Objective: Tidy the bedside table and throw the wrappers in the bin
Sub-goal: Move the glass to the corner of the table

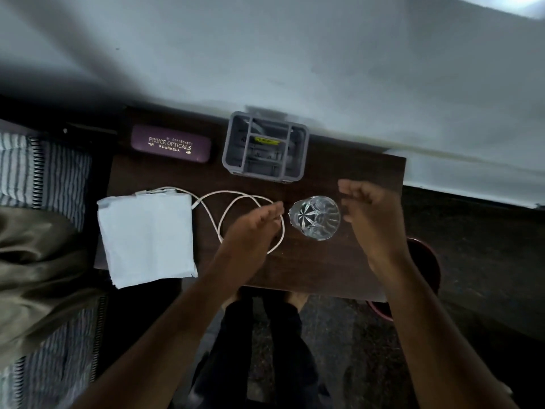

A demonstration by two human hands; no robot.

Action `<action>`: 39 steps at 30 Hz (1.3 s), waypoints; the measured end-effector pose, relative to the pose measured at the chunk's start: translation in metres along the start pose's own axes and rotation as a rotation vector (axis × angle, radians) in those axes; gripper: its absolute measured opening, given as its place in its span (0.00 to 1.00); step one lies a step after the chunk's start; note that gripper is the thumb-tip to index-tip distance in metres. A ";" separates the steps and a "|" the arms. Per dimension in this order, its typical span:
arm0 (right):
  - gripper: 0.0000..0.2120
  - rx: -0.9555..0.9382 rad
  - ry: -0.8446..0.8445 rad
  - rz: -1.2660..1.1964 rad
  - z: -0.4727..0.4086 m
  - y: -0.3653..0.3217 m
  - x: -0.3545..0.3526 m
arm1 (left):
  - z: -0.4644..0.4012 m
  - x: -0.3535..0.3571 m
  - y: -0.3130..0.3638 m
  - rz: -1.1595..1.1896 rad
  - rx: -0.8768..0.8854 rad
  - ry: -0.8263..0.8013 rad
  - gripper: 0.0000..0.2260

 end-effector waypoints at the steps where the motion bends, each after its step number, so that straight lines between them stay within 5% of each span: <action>1: 0.16 0.026 -0.015 -0.022 0.004 0.007 -0.003 | 0.000 0.009 -0.003 0.017 -0.026 -0.014 0.20; 3: 0.16 0.083 -0.096 -0.126 0.014 0.018 -0.003 | -0.002 0.021 -0.005 0.101 -0.062 -0.018 0.26; 7: 0.47 0.027 -0.246 -0.003 0.033 0.036 0.006 | -0.003 0.029 -0.004 0.121 -0.043 -0.014 0.33; 11: 0.55 -0.118 -0.240 0.107 0.036 0.050 0.019 | 0.003 0.028 0.002 -0.048 0.011 0.011 0.31; 20: 0.36 -0.308 -0.075 0.135 0.024 0.044 0.022 | 0.009 0.032 0.019 -0.173 -0.013 0.000 0.29; 32: 0.31 -0.408 0.080 0.129 -0.019 0.022 -0.038 | -0.039 0.082 0.071 -0.149 0.084 -0.061 0.31; 39: 0.28 -0.460 0.091 0.182 -0.054 0.013 -0.057 | -0.056 0.095 0.110 -0.257 0.148 -0.064 0.22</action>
Point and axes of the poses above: each hand's wrist, its own z-axis away from the middle knuckle, its own x-axis out of the palm, y = z × x, the point moved 3 cm from there along -z, towards the middle knuckle, and after that the axes turned 9 degrees about -z, right-handed, at the moved point
